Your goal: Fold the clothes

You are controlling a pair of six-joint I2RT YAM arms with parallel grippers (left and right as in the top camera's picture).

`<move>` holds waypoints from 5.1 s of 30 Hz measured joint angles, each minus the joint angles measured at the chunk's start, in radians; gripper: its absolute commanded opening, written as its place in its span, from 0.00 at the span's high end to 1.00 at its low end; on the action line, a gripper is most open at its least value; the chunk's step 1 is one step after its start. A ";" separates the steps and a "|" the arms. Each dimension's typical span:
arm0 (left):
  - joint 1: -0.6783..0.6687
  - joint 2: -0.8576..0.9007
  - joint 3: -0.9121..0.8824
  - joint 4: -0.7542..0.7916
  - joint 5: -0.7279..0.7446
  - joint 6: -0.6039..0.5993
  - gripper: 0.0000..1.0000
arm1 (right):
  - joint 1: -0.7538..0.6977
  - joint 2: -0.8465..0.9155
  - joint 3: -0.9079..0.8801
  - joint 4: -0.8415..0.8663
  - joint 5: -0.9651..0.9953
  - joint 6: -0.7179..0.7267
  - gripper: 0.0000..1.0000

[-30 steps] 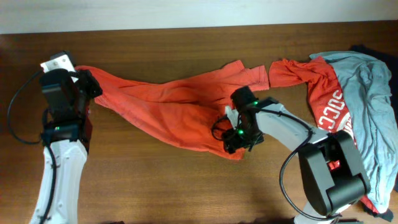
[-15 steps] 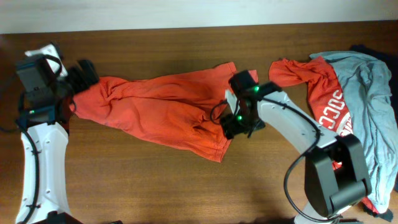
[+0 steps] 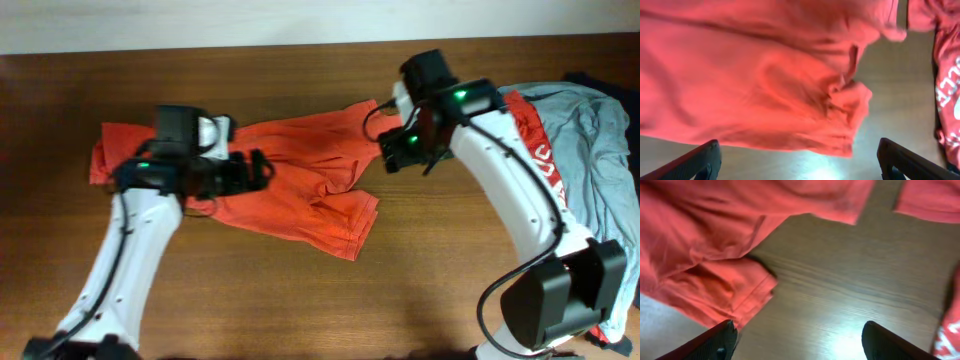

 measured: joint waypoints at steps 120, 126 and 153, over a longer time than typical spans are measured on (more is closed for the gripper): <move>0.140 -0.499 -0.051 -0.287 -0.622 -0.297 1.00 | 0.062 0.105 -0.291 0.693 0.194 0.086 0.57; 0.140 -0.499 -0.051 -0.287 -0.622 -0.297 1.00 | -0.116 0.093 -0.076 0.549 0.244 0.099 0.39; 0.140 -0.499 -0.051 -0.284 -0.622 -0.297 1.00 | 0.151 0.097 -0.527 0.537 -0.120 -0.120 0.40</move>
